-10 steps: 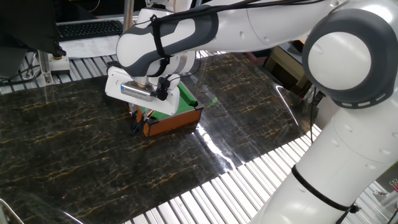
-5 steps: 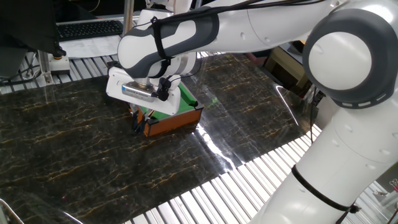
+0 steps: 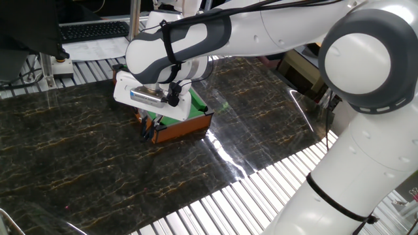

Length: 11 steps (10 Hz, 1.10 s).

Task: Hit the pool ball

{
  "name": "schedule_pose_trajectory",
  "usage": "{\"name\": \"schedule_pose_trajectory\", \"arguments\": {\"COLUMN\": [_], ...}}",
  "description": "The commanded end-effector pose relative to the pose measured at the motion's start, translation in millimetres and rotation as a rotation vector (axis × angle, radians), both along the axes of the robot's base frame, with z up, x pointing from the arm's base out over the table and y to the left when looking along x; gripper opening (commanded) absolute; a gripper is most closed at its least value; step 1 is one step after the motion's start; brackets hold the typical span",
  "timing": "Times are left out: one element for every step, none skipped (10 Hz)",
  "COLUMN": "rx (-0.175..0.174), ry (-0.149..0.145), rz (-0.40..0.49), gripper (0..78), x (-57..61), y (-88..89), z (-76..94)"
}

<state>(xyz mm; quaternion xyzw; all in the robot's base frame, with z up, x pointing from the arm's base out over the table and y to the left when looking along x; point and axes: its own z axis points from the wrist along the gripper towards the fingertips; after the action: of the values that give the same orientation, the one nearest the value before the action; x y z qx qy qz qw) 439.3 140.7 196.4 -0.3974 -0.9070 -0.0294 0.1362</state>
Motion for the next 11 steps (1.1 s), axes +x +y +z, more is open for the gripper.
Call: {"name": "schedule_pose_trajectory", "arguments": {"rx": [0.001,0.002,0.002,0.004,0.004,0.003,0.000,-0.003,-0.009,-0.012,-0.012], "ry": [-0.002,-0.002,-0.003,-0.003,-0.003,-0.004,-0.006,-0.009,-0.011,-0.011,-0.010], "rz": [-0.001,0.000,0.001,0.004,0.004,0.004,0.005,0.007,0.011,0.018,0.017], "gripper": [1.1,1.1,1.1,1.1,1.1,1.1,1.1,1.1,1.1,1.1,1.1], "x": [0.9,1.0,1.7,3.1,5.5,6.7,12.1,16.3,21.9,26.7,28.3], "y": [-0.1,-0.4,-0.9,-1.9,-2.8,-3.2,-6.3,-9.3,-14.0,-20.5,-22.6], "z": [0.8,0.7,0.3,-0.2,-0.6,-0.6,-0.7,-0.8,-0.9,-0.4,0.0]}}
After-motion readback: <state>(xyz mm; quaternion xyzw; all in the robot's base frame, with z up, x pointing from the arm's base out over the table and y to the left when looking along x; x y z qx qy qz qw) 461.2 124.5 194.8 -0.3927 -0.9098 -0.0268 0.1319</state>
